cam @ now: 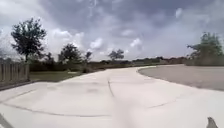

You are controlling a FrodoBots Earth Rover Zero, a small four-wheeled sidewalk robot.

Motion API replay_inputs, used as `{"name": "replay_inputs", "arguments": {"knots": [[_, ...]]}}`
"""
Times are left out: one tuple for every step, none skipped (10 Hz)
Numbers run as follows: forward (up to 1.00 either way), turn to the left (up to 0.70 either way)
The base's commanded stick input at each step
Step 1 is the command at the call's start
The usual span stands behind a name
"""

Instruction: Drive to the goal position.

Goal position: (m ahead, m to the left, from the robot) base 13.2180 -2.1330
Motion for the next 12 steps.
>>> {"name": "replay_inputs", "arguments": {"knots": [[0.7, 0.0], [0.7, 0.0], [0.7, 0.0], [0.7, 0.0], [0.7, 0.0], [0.7, 0.0], [0.7, 0.0], [0.7, 0.0], [0.7, 0.0], [0.7, 0.0], [0.7, 0.0], [0.7, 0.0]]}}
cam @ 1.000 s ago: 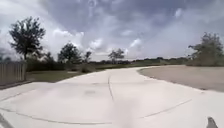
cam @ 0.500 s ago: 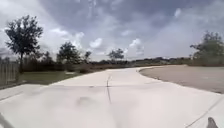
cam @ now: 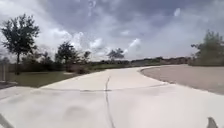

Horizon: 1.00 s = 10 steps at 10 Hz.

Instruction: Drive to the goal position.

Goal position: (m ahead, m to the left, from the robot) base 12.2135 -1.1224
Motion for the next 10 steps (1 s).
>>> {"name": "replay_inputs", "arguments": {"knots": [[0.7, 0.0], [0.7, 0.0], [0.7, 0.0], [0.7, 0.0], [0.7, 0.0], [0.7, 0.0], [0.7, 0.0], [0.7, 0.0], [0.7, 0.0], [0.7, 0.0]]}}
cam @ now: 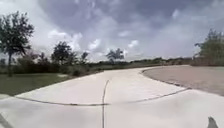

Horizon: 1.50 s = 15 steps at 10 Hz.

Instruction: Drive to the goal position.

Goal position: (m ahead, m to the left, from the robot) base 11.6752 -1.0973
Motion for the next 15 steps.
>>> {"name": "replay_inputs", "arguments": {"knots": [[0.7, 0.0], [0.7, 0.0], [0.7, 0.0], [0.7, 0.0], [0.7, 0.0], [0.7, 0.0], [0.7, 0.0], [0.7, 0.0], [0.7, 0.0], [0.7, 0.0], [0.7, 0.0], [0.7, 0.0], [0.7, 0.0], [0.7, 0.0], [0.7, 0.0]]}}
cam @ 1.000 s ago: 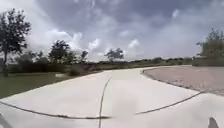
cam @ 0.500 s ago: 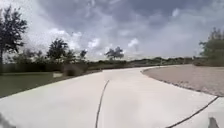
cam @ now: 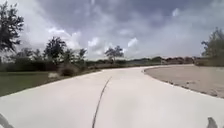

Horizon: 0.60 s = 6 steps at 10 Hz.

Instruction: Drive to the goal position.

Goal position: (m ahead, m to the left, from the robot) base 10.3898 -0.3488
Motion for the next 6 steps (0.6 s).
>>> {"name": "replay_inputs", "arguments": {"knots": [[0.7, 0.0], [0.7, 0.0], [0.7, 0.0], [0.7, 0.0], [0.7, 0.0], [0.7, 0.0]]}}
